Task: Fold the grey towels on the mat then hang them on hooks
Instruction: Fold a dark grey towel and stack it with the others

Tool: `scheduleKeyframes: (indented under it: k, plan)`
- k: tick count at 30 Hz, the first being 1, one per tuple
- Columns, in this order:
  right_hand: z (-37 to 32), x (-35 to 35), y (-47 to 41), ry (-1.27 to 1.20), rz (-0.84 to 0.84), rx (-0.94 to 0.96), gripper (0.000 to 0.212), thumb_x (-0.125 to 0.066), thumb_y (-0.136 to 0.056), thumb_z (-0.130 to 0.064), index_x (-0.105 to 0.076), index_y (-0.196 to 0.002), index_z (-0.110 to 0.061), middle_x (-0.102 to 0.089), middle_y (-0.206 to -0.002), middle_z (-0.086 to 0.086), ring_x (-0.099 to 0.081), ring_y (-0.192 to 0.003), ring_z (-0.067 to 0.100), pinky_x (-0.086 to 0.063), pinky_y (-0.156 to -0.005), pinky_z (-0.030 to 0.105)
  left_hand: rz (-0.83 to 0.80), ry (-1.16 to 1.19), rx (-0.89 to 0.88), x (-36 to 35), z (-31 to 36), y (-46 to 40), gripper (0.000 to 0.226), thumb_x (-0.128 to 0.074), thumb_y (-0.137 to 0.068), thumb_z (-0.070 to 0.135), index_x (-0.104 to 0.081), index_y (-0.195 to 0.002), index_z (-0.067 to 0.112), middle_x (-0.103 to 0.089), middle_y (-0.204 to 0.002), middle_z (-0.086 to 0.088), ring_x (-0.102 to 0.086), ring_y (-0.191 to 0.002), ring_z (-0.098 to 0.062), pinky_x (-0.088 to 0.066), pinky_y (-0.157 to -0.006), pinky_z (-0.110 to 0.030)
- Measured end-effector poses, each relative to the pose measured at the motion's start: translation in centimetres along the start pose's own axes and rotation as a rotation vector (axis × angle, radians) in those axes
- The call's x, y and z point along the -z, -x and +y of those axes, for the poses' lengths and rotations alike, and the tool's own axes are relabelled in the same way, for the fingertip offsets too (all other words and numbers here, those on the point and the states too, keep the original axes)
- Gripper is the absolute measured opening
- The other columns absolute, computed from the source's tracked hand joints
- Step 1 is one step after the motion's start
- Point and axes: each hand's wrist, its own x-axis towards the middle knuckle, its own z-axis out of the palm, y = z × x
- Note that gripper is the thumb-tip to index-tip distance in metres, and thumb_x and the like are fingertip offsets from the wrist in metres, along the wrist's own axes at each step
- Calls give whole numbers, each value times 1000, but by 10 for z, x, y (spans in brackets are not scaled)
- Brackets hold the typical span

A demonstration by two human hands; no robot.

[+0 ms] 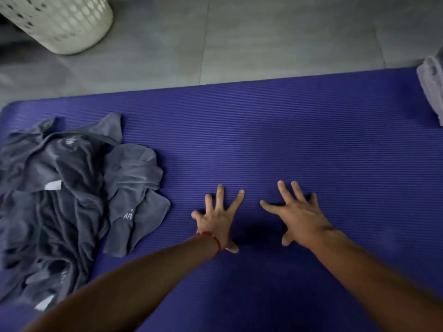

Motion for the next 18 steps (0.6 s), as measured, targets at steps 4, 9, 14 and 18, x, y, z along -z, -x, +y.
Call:
scheduleKeyframes:
  k: [4, 9, 14, 18]
  plan:
    - [-57, 3, 12, -204, 209, -47, 43, -60, -101, -38, -53, -140, -22, -16, -168, 8, -21, -151, 39, -44, -110, 44, 184, 207, -69, -32, -20, 27, 116, -76, -75, 61, 7, -156, 48, 21, -166, 5, 9, -153, -26, -17, -116, -65]
    - [-134, 23, 27, -218, 270, 220, 46, -55, -102, -38, -50, -147, -30, -45, -155, -5, -45, -139, 18, -46, -108, 40, 375, 343, -102, -93, -58, 96, 64, -58, -94, 42, -35, -153, 32, -24, -164, 1, -22, -150, -23, -19, -122, -50]
    - [-181, 79, 40, -217, 336, 280, 31, -54, -103, -34, -64, -131, -27, -63, -128, -4, -60, -113, 16, -52, -93, 36, 613, 316, 242, -58, -173, 95, 61, -61, -90, 33, -40, -147, 28, -27, -157, -6, -31, -140, -31, -42, -101, -50]
    - [-182, 100, 55, 40, 366, 345, 19, -49, -103, -29, -68, -105, -25, -61, -107, -11, -59, -95, 10, -52, -83, 33, 625, 339, 385, -24, -231, 69, 57, -60, -93, 33, -43, -148, 31, -29, -157, -7, -27, -141, -33, -38, -105, -53]
